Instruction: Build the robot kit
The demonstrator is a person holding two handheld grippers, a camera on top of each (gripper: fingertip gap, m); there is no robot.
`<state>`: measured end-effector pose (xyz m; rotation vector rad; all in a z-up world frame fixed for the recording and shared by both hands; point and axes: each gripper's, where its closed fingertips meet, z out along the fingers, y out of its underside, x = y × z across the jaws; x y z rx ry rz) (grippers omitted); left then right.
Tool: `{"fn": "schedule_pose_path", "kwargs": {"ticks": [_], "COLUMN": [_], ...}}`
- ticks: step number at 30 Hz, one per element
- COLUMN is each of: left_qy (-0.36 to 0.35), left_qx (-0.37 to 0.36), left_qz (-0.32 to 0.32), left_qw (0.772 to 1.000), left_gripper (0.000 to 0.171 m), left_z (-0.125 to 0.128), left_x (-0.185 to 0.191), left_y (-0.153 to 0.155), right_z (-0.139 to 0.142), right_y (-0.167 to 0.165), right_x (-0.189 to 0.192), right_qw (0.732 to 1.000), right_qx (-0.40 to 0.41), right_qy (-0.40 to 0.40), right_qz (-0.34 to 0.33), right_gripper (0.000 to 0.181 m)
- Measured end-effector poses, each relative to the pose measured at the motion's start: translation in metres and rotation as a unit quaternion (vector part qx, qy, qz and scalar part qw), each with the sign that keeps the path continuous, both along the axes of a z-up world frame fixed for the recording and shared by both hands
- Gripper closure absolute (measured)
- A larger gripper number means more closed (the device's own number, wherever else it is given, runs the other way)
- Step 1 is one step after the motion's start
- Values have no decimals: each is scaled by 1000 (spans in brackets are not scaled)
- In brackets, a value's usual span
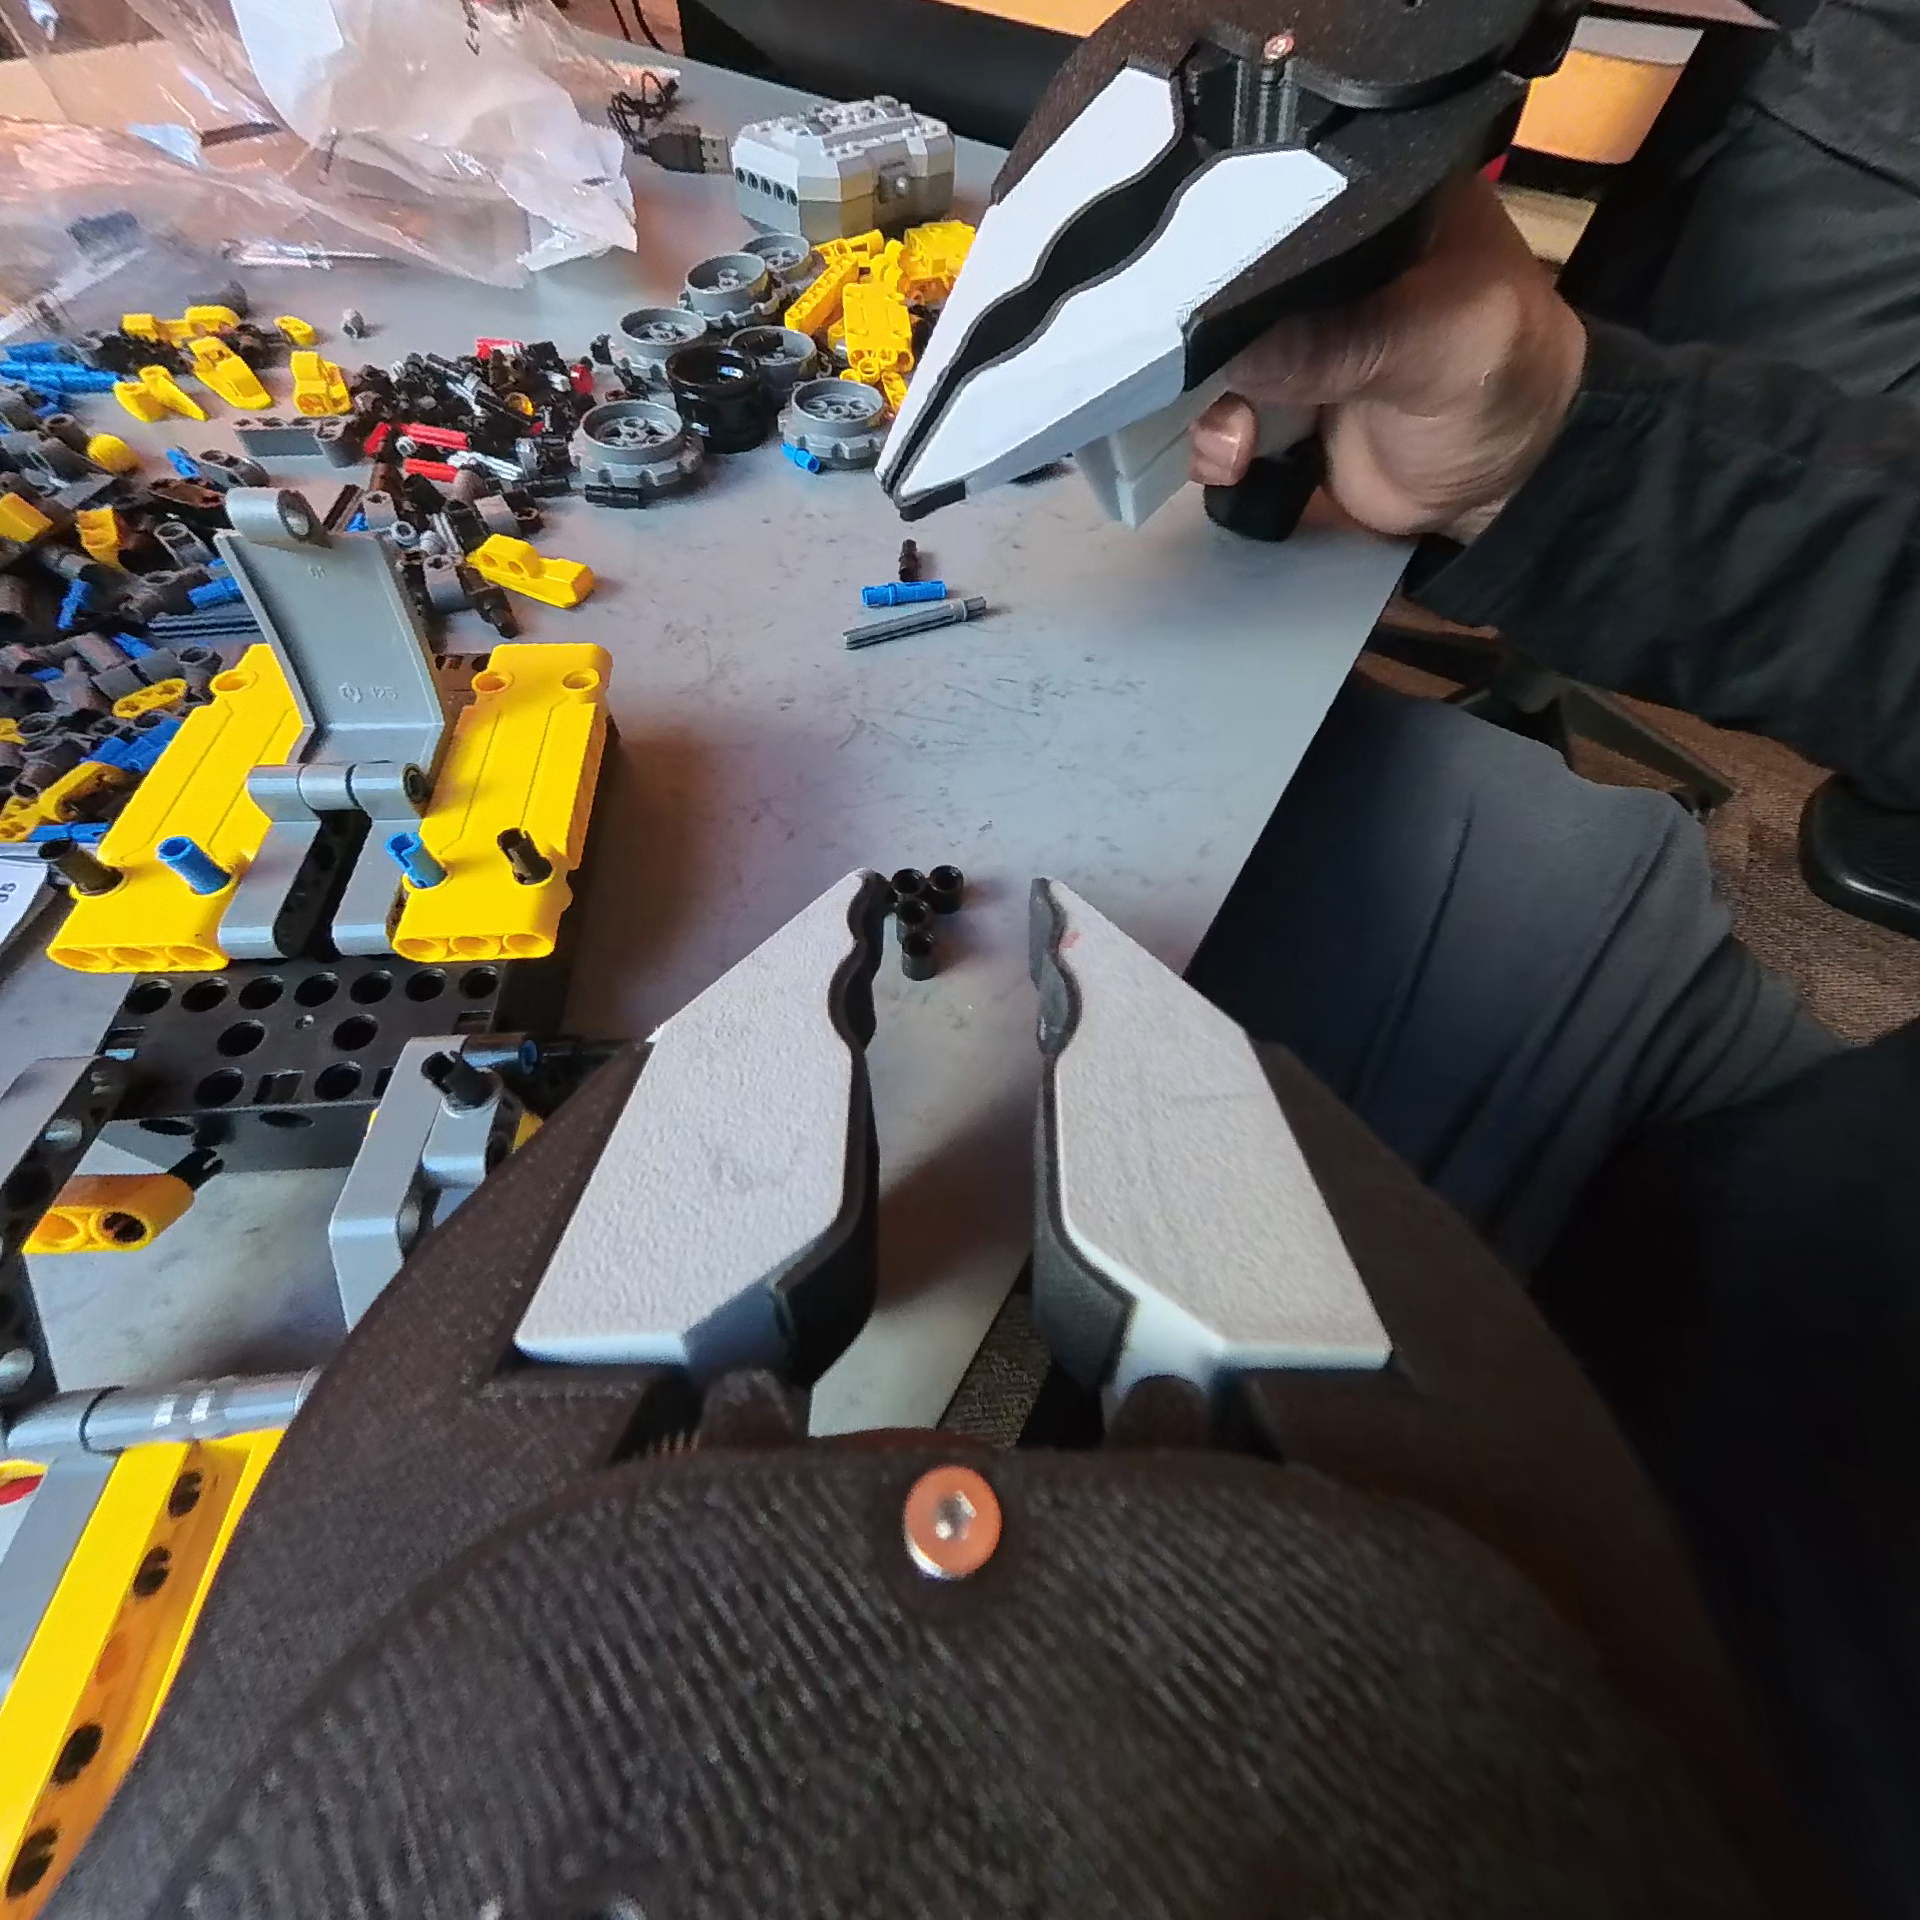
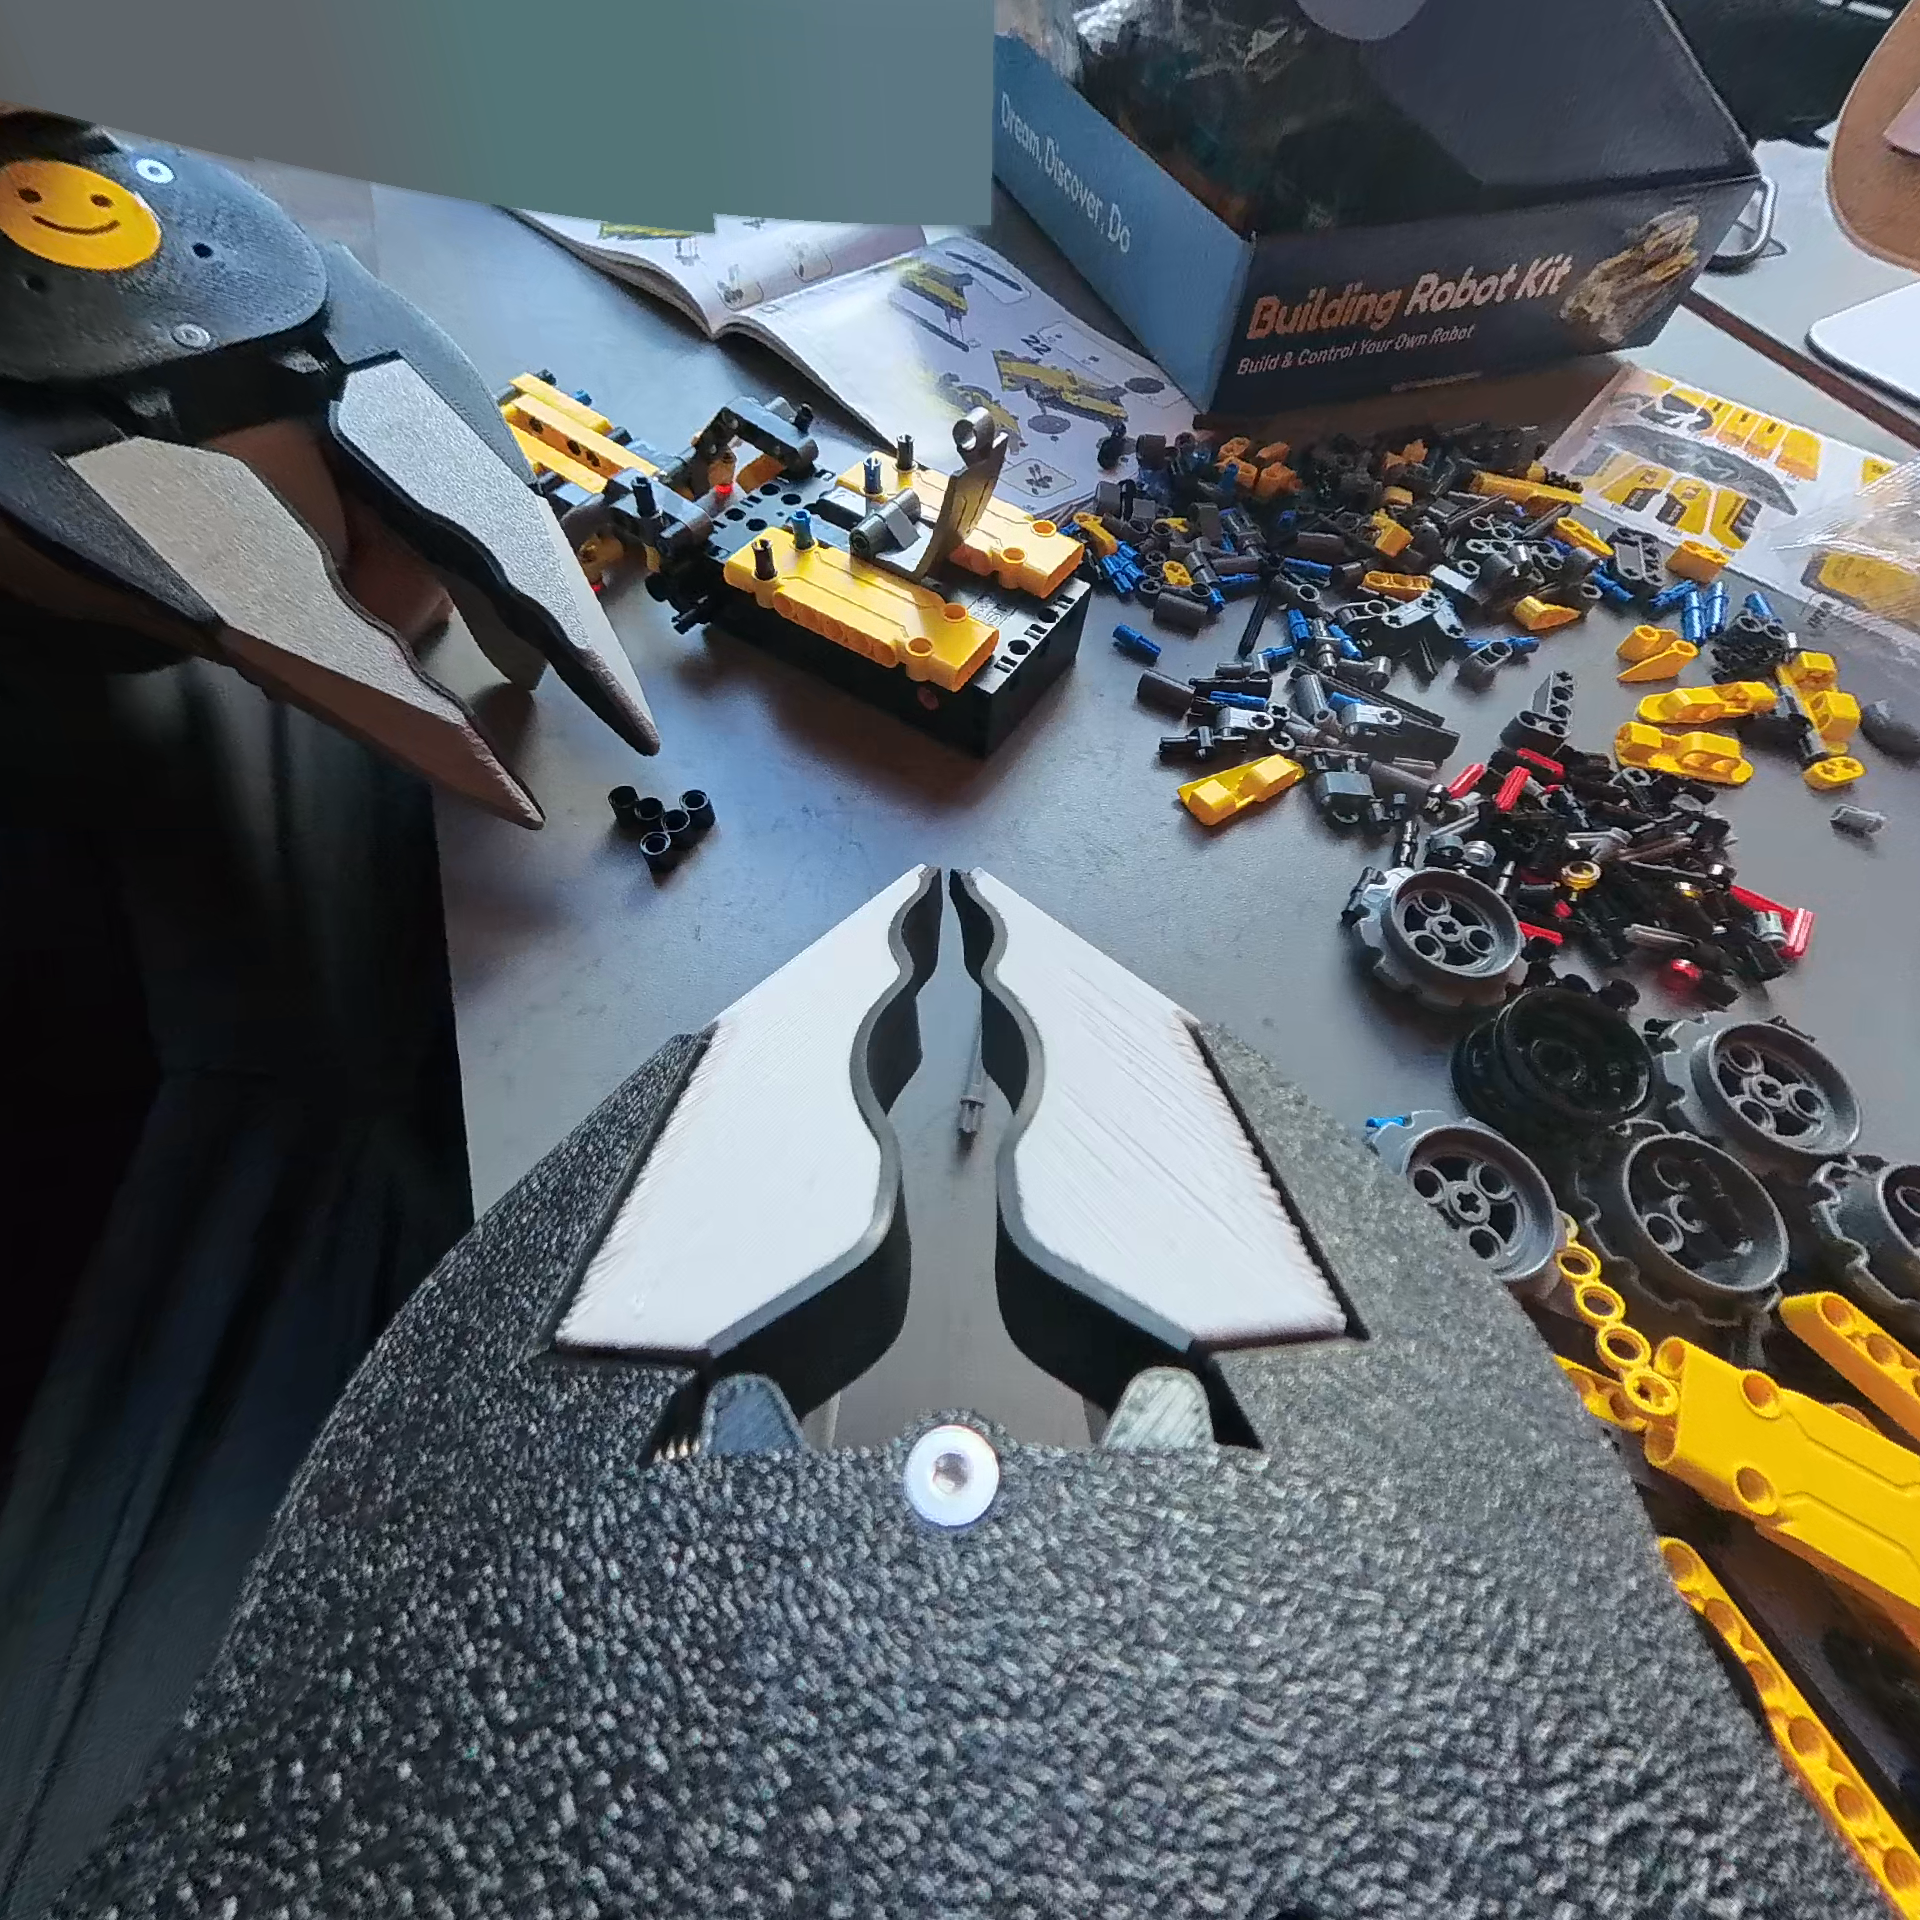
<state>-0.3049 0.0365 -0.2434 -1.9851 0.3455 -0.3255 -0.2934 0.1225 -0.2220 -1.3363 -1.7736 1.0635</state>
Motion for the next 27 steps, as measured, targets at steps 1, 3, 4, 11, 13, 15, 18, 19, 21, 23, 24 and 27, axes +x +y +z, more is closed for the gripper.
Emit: {"fn": "schedule_pose_path", "kwargs": {"ticks": [1,3,4,11,13,15,18,19,21,23,24,27], "left_qy": [2,4,5,11,12,15,18,17,14,10,8,7], "left_qx": [1,3,3,5,6,6,5,5,3,2,2,1], "left_qz": [0,0,-1,1,1,1,2,2,3,3,3,2], "left_qw": [1000,1000,1000,1000,1000,1000,1000,1000,1000,1000,1000,1000], "left_gripper": [147,147,147,148,147,147,147,147,148,148,148,148], "left_z": [0,0,0,-1,-1,-1,-1,-1,-1,-1,-1,-1], "left_x": [0,0,0,0,0,0,0,0,0,0,0,0], "left_y": [0,0,0,0,0,0,0,0,0,0,0,0], "right_z": [0,0,0,6,8,9,7,2,-17,-31,-32,-32], "right_y": [0,0,-1,3,4,1,-38,-50,-62,-65,-67,-71], "right_x": [0,0,0,1,1,1,-2,-4,-8,-12,-15,-20], "right_qw": [1000,1000,1000,1000,1000,1000,996,995,994,991,990,990], "right_qx": [0,-1,-1,-14,-17,-20,-70,-64,-11,26,27,12], "right_qy": [0,1,1,14,22,24,-1,-17,-66,-100,-102,-109], "right_qz": [0,1,2,-6,-8,-5,58,74,88,88,88,91], "right_gripper": [178,178,178,177,177,174,159,158,149,150,154,165]}}
